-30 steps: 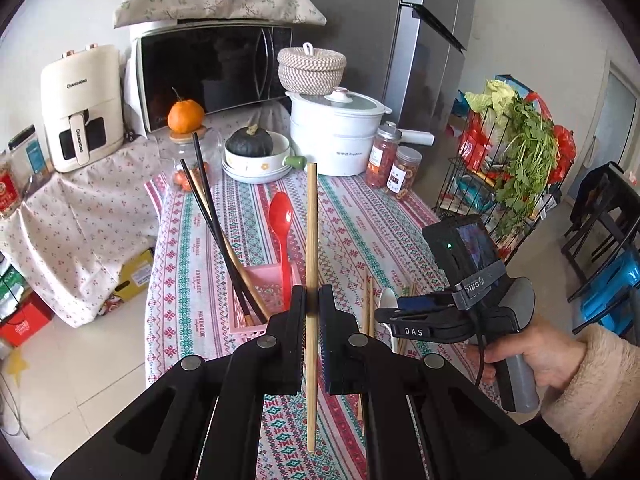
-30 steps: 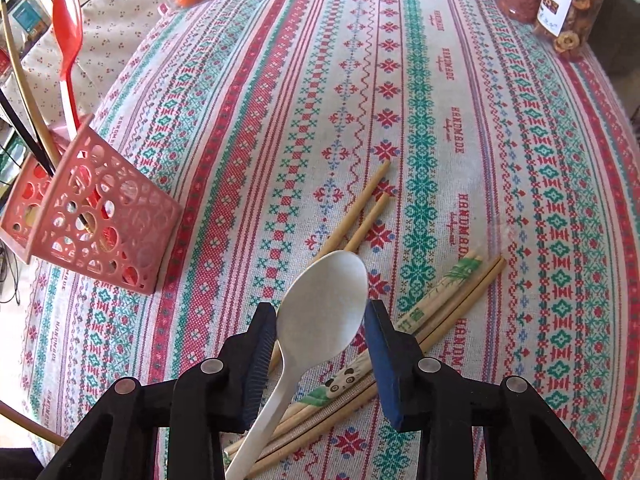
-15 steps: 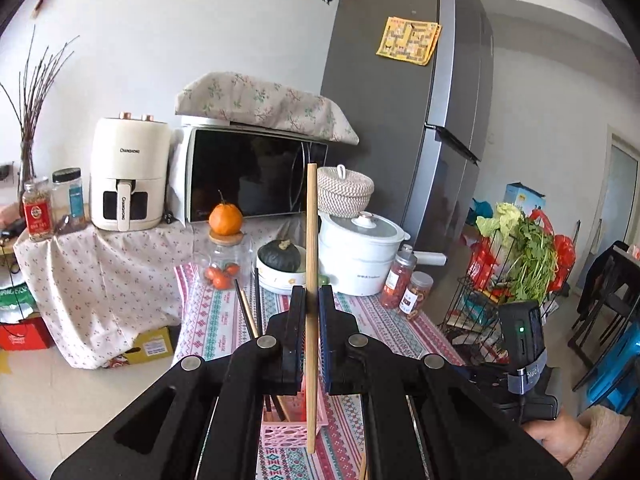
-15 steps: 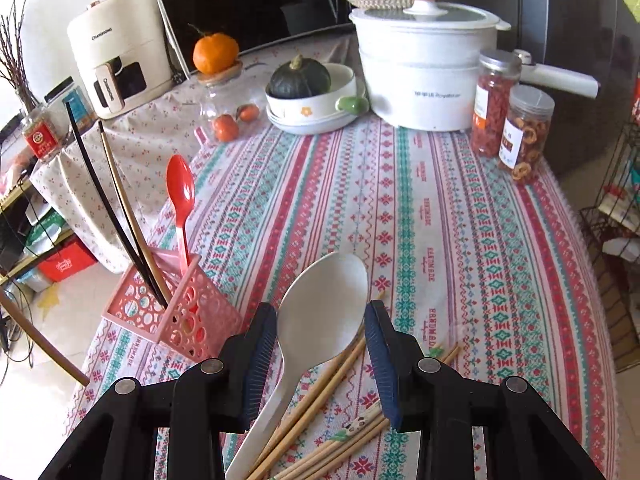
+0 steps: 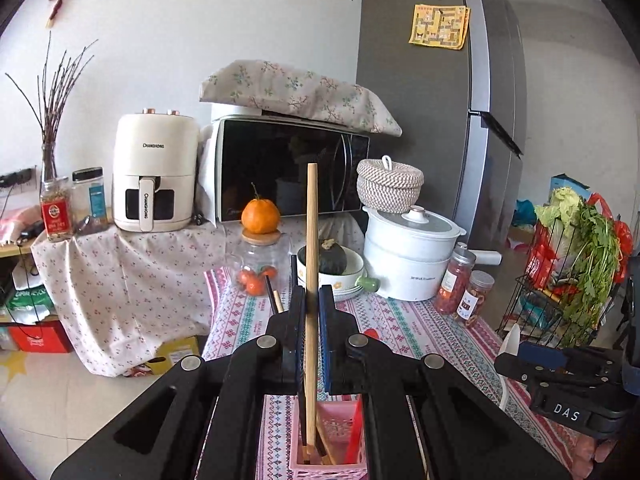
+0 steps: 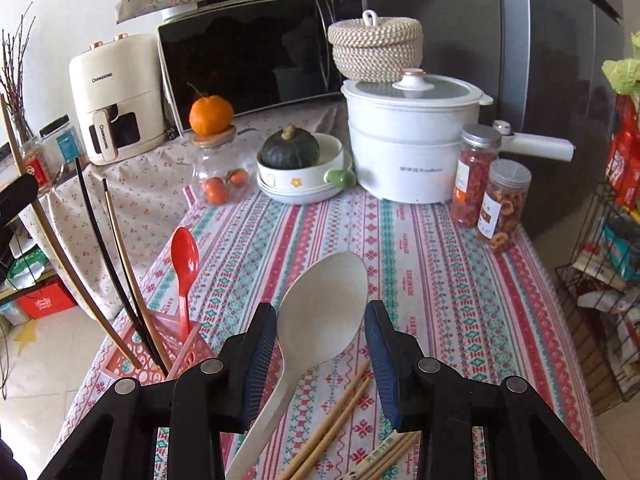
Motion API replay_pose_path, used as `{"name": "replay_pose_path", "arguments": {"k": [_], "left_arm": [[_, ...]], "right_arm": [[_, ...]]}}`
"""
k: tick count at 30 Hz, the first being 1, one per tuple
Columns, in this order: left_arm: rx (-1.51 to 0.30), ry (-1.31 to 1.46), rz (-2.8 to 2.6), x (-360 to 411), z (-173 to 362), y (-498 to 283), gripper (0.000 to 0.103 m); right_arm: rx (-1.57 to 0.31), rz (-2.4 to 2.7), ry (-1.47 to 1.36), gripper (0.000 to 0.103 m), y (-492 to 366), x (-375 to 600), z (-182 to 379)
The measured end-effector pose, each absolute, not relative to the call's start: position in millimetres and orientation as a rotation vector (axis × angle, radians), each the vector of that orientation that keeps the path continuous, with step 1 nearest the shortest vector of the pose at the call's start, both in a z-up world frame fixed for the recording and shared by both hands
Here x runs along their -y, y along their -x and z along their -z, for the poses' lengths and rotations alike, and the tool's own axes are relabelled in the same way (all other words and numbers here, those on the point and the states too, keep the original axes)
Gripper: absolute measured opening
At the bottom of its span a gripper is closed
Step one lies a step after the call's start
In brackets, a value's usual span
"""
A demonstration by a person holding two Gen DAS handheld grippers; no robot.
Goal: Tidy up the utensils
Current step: 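Lower the wooden chopstick into the basket and open the left gripper while the right lifts the white spoon, then lower the white spoon into the pink basket and open the right gripper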
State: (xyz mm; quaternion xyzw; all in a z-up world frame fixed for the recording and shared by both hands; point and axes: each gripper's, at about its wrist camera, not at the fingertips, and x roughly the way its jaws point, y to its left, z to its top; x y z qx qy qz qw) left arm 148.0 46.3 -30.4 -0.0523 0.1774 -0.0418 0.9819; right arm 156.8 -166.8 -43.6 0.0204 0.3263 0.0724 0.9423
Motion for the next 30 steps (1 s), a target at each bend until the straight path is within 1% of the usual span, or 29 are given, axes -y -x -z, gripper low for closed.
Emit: {"name": "replay_pose_path", "arguments": {"k": [7,10,11,13,15,16,18,19,20,26,30], "left_arm": [[-0.491,0.141,0.108,-50.1,54.0,-170.1,0.006],[-0.524,0.150,0.115,-51.0,56.5,-171.3,0.008],[-0.534,0.150,0.119,-51.5,56.3,-171.5,0.010],[-0.555,0.151,0.122,-53.6,54.9,-170.7,0.020],[-0.572,0.160,0.111,-58.4,52.1,-167.4,0.040],[-0.581,0.165,0.106,-61.8,50.3,-165.6,0.044],[-0.611,0.174,0.094,-69.2,47.7,-162.2,0.055],[-0.637,0.177,0.095,-73.3,47.2,-160.9,0.059],[-0.665,0.174,0.087,-76.6,47.7,-160.0,0.064],[-0.811,0.153,0.002,-101.1,62.9,-153.3,0.071],[-0.888,0.183,-0.010,-118.6,77.1,-153.7,0.072]], "right_arm": [[-0.613,-0.141,-0.013,0.041,-155.1,157.5,39.8],[-0.584,-0.142,0.004,0.041,-153.0,152.1,37.0],[-0.576,-0.143,0.006,0.041,-152.4,150.5,36.3],[-0.560,-0.144,0.006,0.041,-152.1,147.5,34.7],[-0.544,-0.142,0.002,0.041,-151.9,144.9,32.8],[-0.534,-0.142,-0.002,0.041,-151.6,143.6,31.6],[-0.514,-0.137,-0.013,0.041,-151.1,140.6,28.7],[-0.502,-0.134,-0.018,0.041,-151.1,138.5,27.3],[-0.491,-0.130,-0.021,0.041,-151.4,135.8,25.8],[-0.425,-0.106,-0.027,0.041,-154.5,115.2,21.4],[-0.382,-0.084,-0.002,0.041,-159.0,95.1,23.4]]}}
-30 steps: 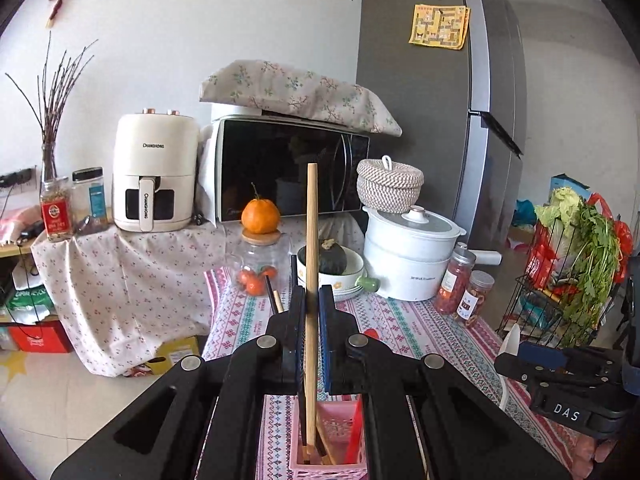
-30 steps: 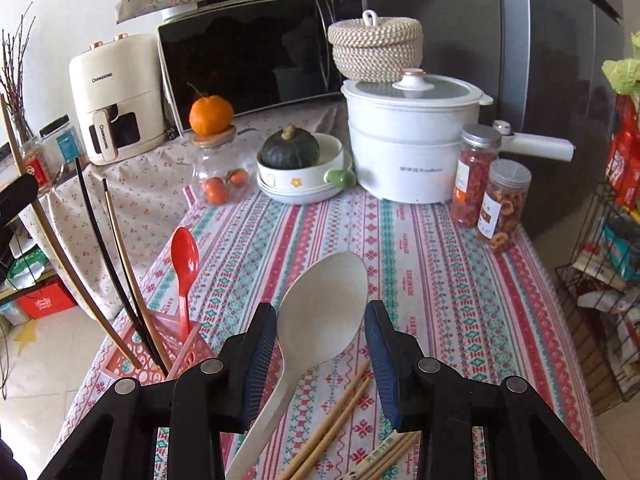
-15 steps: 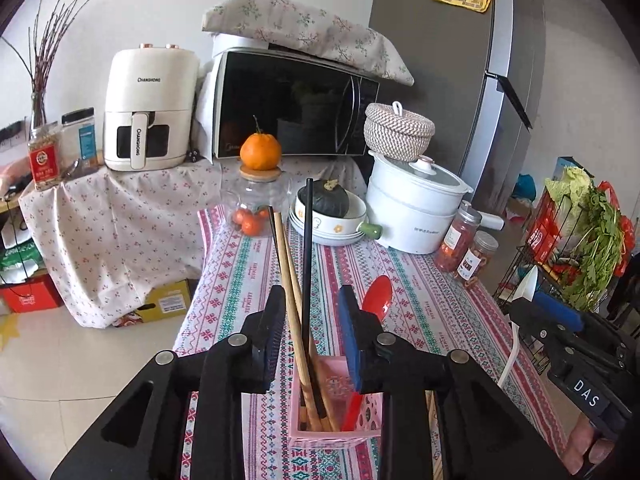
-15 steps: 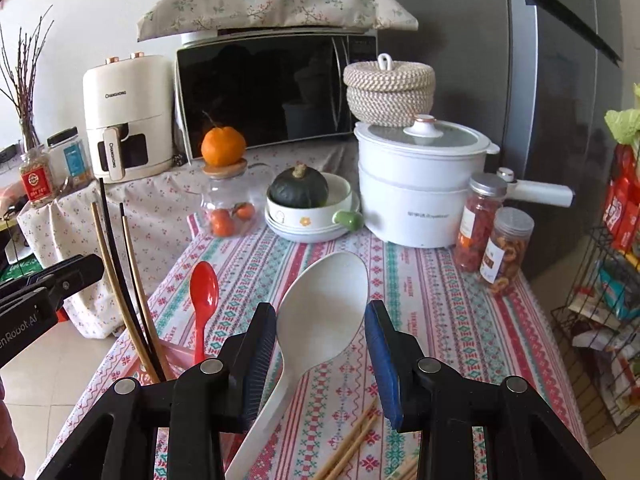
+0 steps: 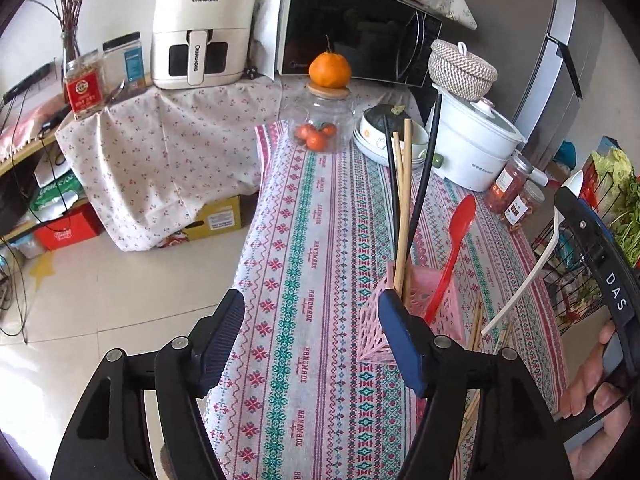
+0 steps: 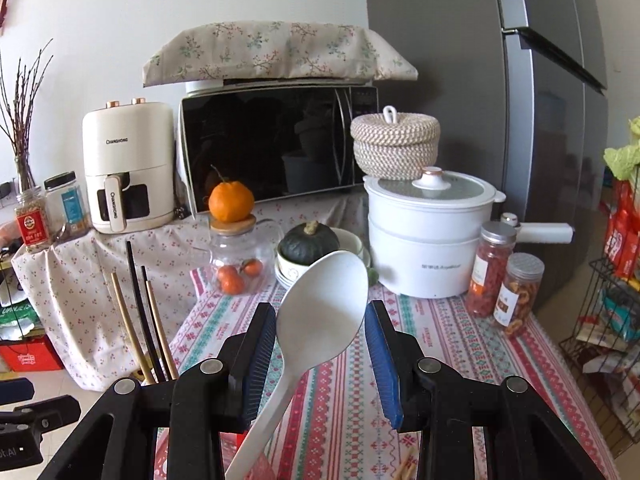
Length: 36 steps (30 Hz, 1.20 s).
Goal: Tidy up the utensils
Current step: 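Lower the white spoon into the pink basket and open the right gripper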
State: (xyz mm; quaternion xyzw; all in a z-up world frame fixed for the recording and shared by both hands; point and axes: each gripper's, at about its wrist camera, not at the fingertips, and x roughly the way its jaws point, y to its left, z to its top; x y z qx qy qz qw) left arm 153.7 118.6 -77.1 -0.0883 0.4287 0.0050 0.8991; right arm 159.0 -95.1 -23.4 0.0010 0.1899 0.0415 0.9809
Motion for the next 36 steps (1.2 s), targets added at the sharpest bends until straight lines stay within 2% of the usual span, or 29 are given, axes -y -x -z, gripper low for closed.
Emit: {"name": "replay_pose_path", "arguments": {"k": [8,17,20,21,27,36], "left_arm": [[-0.922,0.204,-0.007,-134.6,82.2,-153.1,0.072],[-0.936,0.201,-0.004,-138.9,83.6,-153.0,0.072],[-0.941,0.193,-0.002,-136.7,84.0,-153.3,0.074],[-0.940,0.190,0.000,-135.5,83.8,-153.3,0.076],[-0.935,0.167,0.019,-126.2,81.6,-149.9,0.084],[-0.961,0.163,0.082,-102.7,84.6,-141.7,0.087]], "right_arm": [[-0.336,-0.070,0.168,0.041,-164.8,48.4,44.9],[-0.406,-0.122,0.210,0.043,-172.5,38.7,64.2],[-0.426,-0.167,0.183,0.061,-170.7,40.8,63.2],[-0.426,-0.177,0.176,0.065,-168.7,42.1,61.4],[-0.438,-0.211,0.148,0.073,-156.0,57.7,45.6],[-0.574,-0.185,0.054,0.088,-143.3,128.7,37.1]]}}
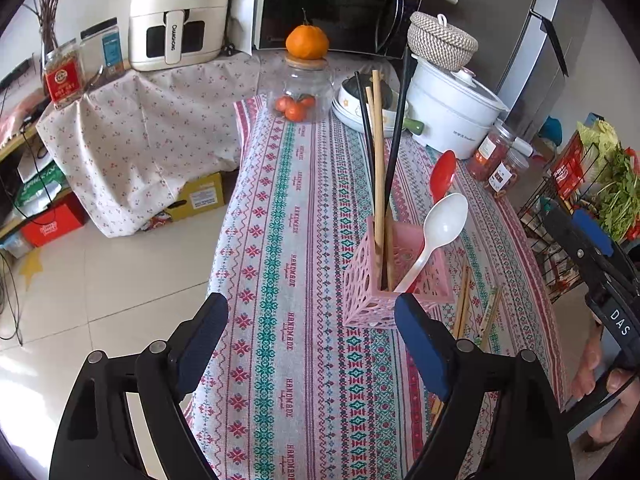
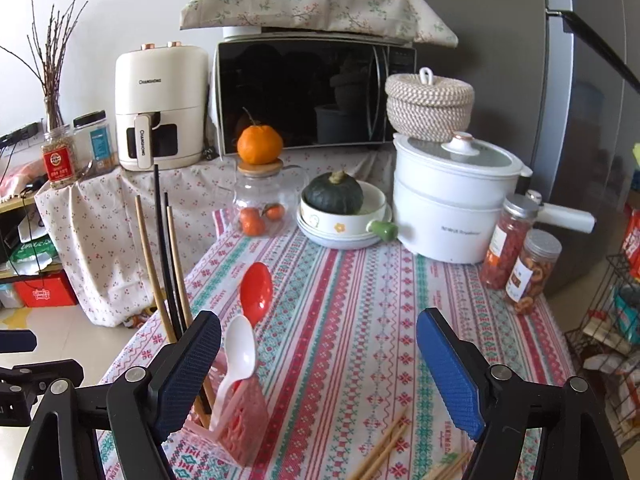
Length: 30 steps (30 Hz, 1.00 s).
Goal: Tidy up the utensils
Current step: 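Lower the white spoon into the pink basket and open the right gripper, then lower the left gripper onto another wooden chopstick and close on it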
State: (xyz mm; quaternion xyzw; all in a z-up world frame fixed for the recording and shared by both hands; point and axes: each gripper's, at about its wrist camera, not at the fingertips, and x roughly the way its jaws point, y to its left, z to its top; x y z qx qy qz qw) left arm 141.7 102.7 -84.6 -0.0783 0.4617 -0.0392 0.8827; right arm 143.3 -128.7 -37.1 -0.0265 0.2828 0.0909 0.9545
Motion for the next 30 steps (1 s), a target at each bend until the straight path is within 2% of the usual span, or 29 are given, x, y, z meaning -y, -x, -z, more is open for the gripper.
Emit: {"name": "replay_pose_path", "arguments": {"k": [6,19,30], "left_arm": [[-0.995,0.127,0.128,-69.1,91.7,-136.7,0.088],[-1.046,-0.106,0.294,43.7,111.4,-122.4,0.088],[-1.110,-0.157,0.374,121.3,135.7,-152.0,0.086]], "right_arm": [[-0.709,-0.138,0.017,0.092,-137.6,177.1,48.0],[-1.032,-0.014,0.002,0.093,-129.5,253.0,95.8],[-1.128,0.045,-0.025,0.093,-119.0,300.1,116.0]]}}
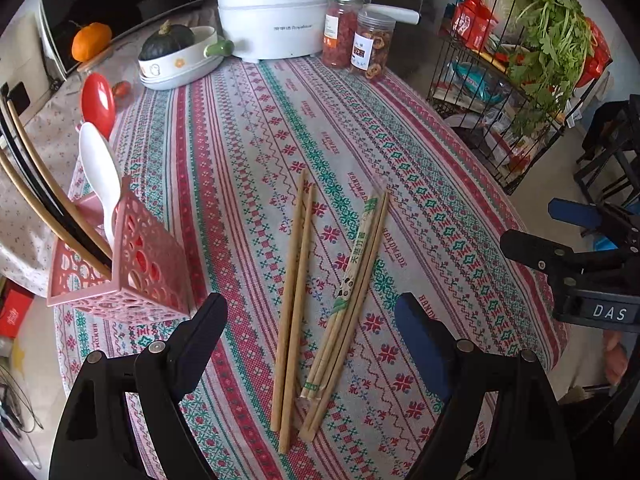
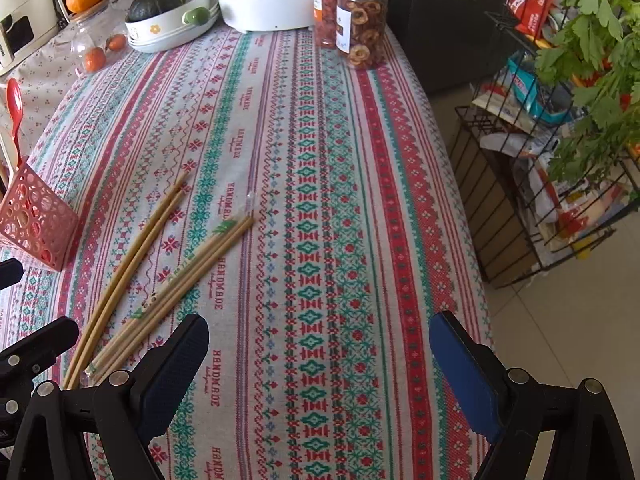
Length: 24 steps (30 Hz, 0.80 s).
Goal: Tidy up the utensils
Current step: 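Lower the left gripper onto another wooden chopstick and close on it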
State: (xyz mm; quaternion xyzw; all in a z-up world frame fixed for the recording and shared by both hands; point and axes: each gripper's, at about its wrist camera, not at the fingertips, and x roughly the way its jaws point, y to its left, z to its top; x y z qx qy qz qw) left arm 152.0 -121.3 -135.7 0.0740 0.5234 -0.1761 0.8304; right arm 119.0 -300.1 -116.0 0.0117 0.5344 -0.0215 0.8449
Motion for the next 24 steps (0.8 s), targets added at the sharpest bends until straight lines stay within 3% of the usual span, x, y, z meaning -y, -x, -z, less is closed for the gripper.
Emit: {"name": "replay_pose_path", "arguments": {"k": [2,6,9,16,24], "left_arm": [[-1.119,-0.133,0.375,128.7,140.4,-166.3,0.074],[-1.144,-0.098,0.369,137.8,154.0,-193.5,0.031],[-1.160,-0.098,0.344,139.8,168.3,-207.1,0.014],[-1.179,-0.104,0.322,139.9,187.7,-227.8,0.006],[-1.223,-0.143,0.318,144.0,205.3,-241.6,0.009]], "right_arm": [[-1.140,0.052,-0.032,0.093,-119.7,306.3,119.0],[-1.155,0.060,-0.052,0.093,-123.7,316.6,122.6],[-1.156,0.062,-0.055,0.093,-126.7,320.5,123.1],[-1.170,0.059,-0.020,0.093,-134.7,323.3,129.6],[-1.186,0.062,-0.020,0.093,-141.9,326.8,136.1]]}}
